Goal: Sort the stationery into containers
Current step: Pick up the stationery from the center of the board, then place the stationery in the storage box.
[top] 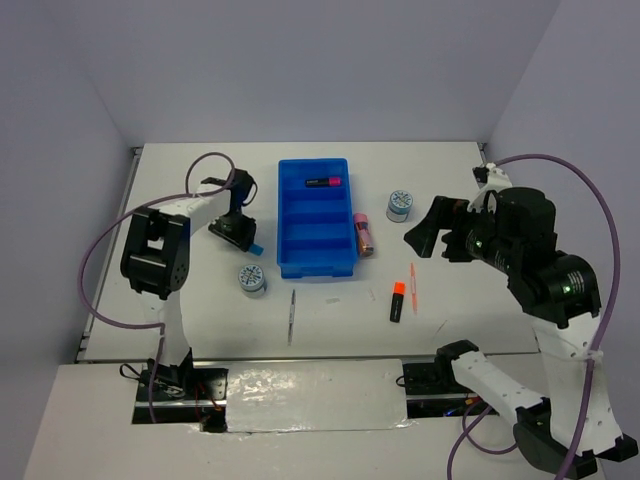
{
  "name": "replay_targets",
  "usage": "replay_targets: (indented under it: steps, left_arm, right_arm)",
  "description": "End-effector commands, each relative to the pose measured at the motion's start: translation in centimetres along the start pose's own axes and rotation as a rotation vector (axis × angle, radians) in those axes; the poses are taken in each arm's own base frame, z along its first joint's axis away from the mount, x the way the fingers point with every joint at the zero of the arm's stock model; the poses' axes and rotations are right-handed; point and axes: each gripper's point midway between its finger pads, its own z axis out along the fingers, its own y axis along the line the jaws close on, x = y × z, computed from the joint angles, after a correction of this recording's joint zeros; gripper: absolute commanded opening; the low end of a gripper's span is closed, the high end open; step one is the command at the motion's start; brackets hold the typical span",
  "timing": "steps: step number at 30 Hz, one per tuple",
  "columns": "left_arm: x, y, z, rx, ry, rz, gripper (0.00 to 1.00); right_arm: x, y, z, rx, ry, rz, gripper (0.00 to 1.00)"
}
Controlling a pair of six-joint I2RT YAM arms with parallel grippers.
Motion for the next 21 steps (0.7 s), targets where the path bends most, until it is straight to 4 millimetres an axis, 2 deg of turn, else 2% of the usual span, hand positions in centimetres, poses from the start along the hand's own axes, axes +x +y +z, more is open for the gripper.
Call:
replay_targets:
  steps: [1,3,7,9,10,11,13,14,15,18,19,21]
  left_arm:
    - [-0.5,2.5,0.1,-0.075,-0.042,-0.003,0.00]
    - [-1.6,1.7,-2.5,-0.008,-0.086,-0.018,0.00]
    - [-3.9,-1.6,-8.1,0.176,-0.159,-0.048,0.00]
    - [-4.8,-4.1,-11.6,0.293,-0.186,-0.059,0.00]
    - [-4.9,-5.0,-12.7,0.337,-0.188,-0.060,0.00]
    - [-5.2,-6.8,-14.1,0.421,-0.193,-0.070,0.00]
    - [-4.4,-9.2,-16.0,0.527,-0.177,-0.076,0.00]
    - [-3.8,-11.6,-17.3,0.642,-0.172,-0.082,0.00]
    - [-3.3,-13.0,-17.9,0.703,-0.160,-0.096,0.00]
    - [-1.5,-16.6,-19.0,0.817,-0.142,-0.141,0.00]
    - [-1.0,-17.5,-18.1,0.822,-0.140,-0.149,0.00]
    - [0.0,-19.9,-19.3,0.918,-0.139,-0.176,0.00]
  right_arm:
    - [-0.6,0.4,-1.9,-0.014,-0.058,-0.015,1.00]
    - [-0.4,0.3,-1.9,-0.013,-0.060,-0.005,1.00]
    - [0.3,0.2,-1.3,-0.015,-0.048,0.012,1.00]
    - [0.2,0.2,-1.1,-0.018,-0.048,0.014,1.00]
    - [0.1,0.3,-1.0,-0.020,-0.049,0.016,1.00]
    - [0.0,0.4,-1.0,-0.023,-0.052,0.015,1.00]
    - [-0.2,0.4,-0.7,-0.025,-0.053,0.016,1.00]
    - [-0.4,0.4,-0.5,-0.023,-0.054,0.019,1.00]
    - [-0.4,0.5,-0.3,-0.026,-0.054,0.018,1.00]
    - [-0.6,0.5,-0.1,-0.028,-0.055,0.021,1.00]
    - [-0.8,0.6,-0.1,-0.030,-0.059,0.019,1.00]
    - [-1.2,0.5,-0.3,-0.020,-0.070,0.008,1.00]
